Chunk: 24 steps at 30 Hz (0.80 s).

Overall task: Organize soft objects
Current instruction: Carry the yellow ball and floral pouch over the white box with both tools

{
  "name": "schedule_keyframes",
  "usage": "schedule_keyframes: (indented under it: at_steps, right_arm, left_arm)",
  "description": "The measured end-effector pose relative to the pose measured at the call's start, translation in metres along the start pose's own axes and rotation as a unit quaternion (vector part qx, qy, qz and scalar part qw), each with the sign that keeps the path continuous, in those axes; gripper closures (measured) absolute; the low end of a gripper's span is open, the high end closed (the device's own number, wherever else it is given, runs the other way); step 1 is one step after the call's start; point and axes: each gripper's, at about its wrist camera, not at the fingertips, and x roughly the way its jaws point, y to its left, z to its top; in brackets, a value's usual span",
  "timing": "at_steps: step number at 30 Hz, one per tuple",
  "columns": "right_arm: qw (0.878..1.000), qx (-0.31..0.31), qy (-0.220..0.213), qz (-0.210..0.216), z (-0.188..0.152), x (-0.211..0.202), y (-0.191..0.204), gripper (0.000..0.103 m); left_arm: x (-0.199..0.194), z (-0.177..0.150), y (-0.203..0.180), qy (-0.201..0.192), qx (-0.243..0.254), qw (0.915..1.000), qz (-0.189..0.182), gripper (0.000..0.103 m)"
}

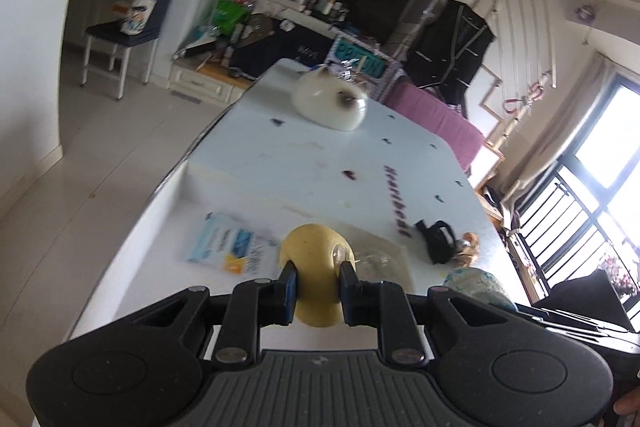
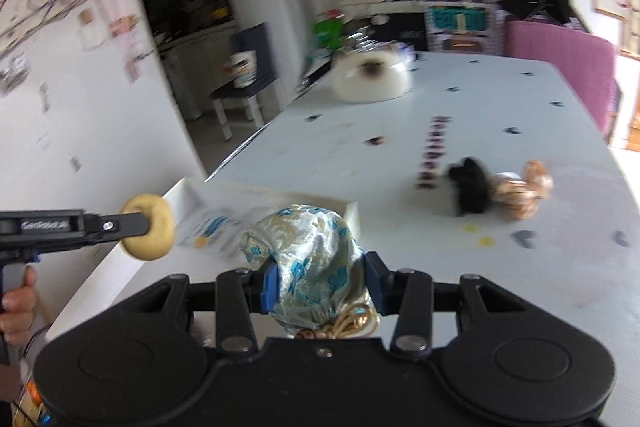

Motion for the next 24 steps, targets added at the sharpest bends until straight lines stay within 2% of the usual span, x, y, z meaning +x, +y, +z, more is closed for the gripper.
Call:
schedule_keyframes:
  at_steps: [9, 16, 21, 24]
  right_arm:
    - [0.993, -0.077, 0.070, 0.047, -0.008, 0.046, 0.055, 0.058]
    - [0.987, -0.116, 0.103, 0.025, -0.016, 0.078, 0.072, 0.057]
    - [0.985, -0.136, 0.105, 0.007, -0.018, 0.088, 0.071, 0.056]
    - [0.985, -0.139, 0.103, 0.010, -0.017, 0.091, 0.069, 0.056]
  left_arm:
    - [0.006, -0.006, 0.034, 0.020, -0.039, 0.9990, 0.008, 0.080]
    - [0.026, -0.008, 0.045, 0.052, -0.060, 0.9967, -0.014, 0.080]
    - [0.049, -0.009, 0.048, 0.079, -0.079, 0.9929, -0.040, 0.080]
    - [0.062, -0.011, 0.047, 0.095, -0.077, 0.9914, -0.048, 0.080]
